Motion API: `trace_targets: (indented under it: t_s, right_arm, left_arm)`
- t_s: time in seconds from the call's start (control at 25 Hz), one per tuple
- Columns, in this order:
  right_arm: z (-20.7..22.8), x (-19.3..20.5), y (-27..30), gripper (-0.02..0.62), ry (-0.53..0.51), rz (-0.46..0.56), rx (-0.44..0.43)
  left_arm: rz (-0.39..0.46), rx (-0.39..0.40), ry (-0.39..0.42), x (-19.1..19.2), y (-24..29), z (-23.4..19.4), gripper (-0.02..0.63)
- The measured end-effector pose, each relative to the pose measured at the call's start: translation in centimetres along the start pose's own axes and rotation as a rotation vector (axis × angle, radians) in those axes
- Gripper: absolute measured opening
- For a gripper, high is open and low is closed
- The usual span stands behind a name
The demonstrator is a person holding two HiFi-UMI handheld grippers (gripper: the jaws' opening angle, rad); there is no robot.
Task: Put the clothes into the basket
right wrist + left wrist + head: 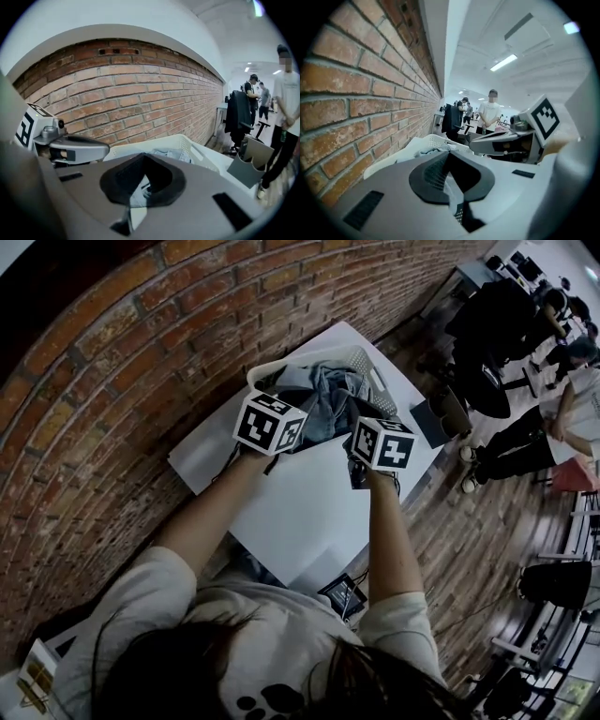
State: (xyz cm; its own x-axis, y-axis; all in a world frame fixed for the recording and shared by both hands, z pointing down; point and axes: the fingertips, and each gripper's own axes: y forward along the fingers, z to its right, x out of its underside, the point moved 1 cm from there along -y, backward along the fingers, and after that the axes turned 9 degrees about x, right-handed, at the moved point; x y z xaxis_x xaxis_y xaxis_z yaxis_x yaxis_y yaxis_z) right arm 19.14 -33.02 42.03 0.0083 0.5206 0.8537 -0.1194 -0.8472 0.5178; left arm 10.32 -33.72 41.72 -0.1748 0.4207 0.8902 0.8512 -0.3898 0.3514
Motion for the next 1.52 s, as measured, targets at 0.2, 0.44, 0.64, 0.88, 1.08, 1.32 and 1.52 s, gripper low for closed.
trace_targets:
  t_s: [0.2, 0.44, 0.64, 0.88, 1.08, 1.32, 1.52]
  right_arm:
    - [-2.6, -0.6, -3.1, 0.006, -0.02, 0.096, -0.016]
    - [-5.9, -2.3, -12.1, 0.006, -0.045, 0.257, -0.027]
    - [-9.9, 2.0, -21.4, 0.006, 0.004, 0.287, -0.019]
    - [-13.0, 5.0, -24.0, 0.006, 0.096, 0.275, -0.079]
    - [-13.7, 4.6, -23.8, 0.005, 0.066, 0.289, -0.083]
    - [-14.0, 5.2, -24.9, 0.005, 0.052, 0.283, -0.054]
    - [-13.1, 5.2, -25.2, 0.005, 0.052, 0.287, -0.041]
  left_arm:
    - [0.055, -0.014, 0.094, -1.1, -2.5, 2.7, 0.007]
    - [0.137, 0.064, 0.207, -2.9, -8.0, 9.4, 0.006]
    - [0.154, 0.091, 0.203, 1.0, -14.7, 15.4, 0.006]
    - [0.132, 0.125, 0.132, 4.9, -17.0, 18.3, 0.006]
    - [0.161, 0.099, 0.19, 3.5, -17.7, 18.2, 0.006]
    - [0.161, 0.118, 0.149, 4.5, -18.3, 18.2, 0.007]
    - [0.163, 0.11, 0.151, 4.7, -18.7, 18.2, 0.006]
